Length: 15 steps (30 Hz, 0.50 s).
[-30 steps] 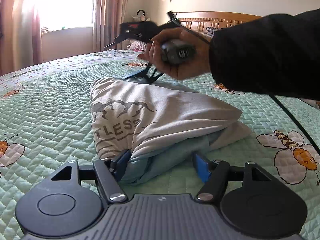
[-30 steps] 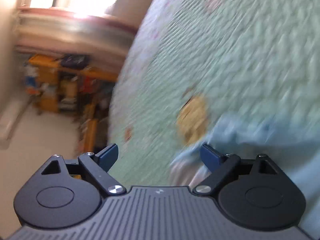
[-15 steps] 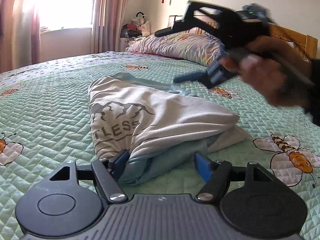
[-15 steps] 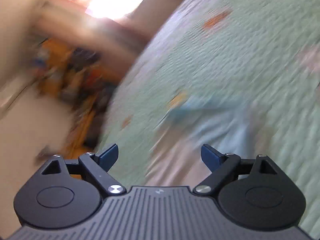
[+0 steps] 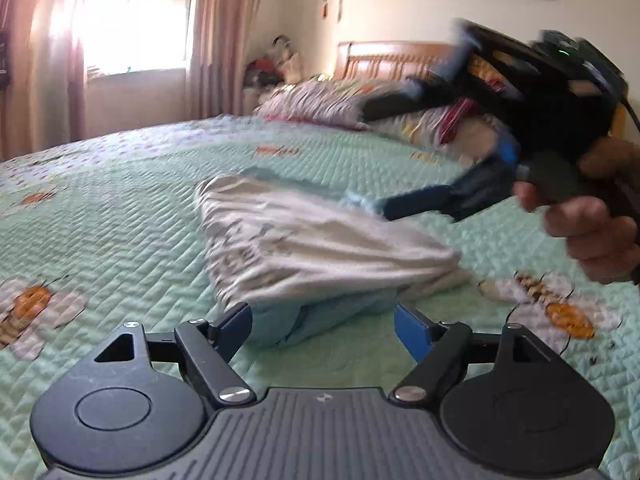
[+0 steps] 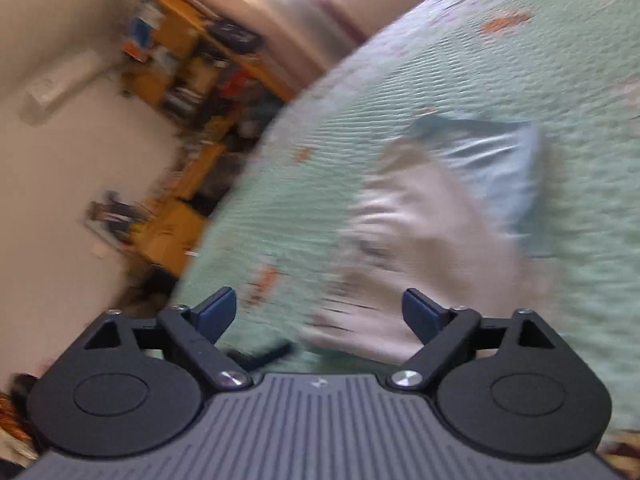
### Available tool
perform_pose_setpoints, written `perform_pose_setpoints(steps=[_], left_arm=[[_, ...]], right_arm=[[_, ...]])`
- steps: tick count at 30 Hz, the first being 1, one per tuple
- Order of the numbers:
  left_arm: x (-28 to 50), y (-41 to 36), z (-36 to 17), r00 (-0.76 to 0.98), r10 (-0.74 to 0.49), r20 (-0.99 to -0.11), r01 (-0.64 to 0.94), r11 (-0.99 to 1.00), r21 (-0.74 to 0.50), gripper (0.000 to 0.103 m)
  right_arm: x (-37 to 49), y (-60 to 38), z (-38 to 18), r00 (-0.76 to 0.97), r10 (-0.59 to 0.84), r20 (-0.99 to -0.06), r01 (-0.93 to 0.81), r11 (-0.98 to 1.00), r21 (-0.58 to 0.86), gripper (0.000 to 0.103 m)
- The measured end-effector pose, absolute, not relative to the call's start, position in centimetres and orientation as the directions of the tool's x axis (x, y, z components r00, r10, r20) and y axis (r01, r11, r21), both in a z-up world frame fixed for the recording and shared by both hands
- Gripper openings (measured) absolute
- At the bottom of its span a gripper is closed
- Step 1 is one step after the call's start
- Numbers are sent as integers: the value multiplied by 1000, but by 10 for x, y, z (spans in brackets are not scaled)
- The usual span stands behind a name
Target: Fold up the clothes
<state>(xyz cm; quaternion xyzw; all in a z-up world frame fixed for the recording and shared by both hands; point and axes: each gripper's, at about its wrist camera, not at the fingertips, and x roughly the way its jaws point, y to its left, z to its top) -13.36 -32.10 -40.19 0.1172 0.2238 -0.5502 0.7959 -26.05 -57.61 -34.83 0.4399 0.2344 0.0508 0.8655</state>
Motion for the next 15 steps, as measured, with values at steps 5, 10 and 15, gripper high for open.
perform_pose_setpoints(steps=[5,10,15], left_arm=[[-139,-287,-399,314,-805,-504,912,403,-75,81],[-135,-276,-408,319,-797,-512,901,423,-98,83],[-132,-279,-414,349,-786,-511,883,459,-101,82]], right_arm=[[-210,-555,-392,805,406,-434,160,555,816,90],[-203,-547,-387,830,405,-384,123,539,833,91],[-196,-538,-381,852,403,-334,85,523,848,92]])
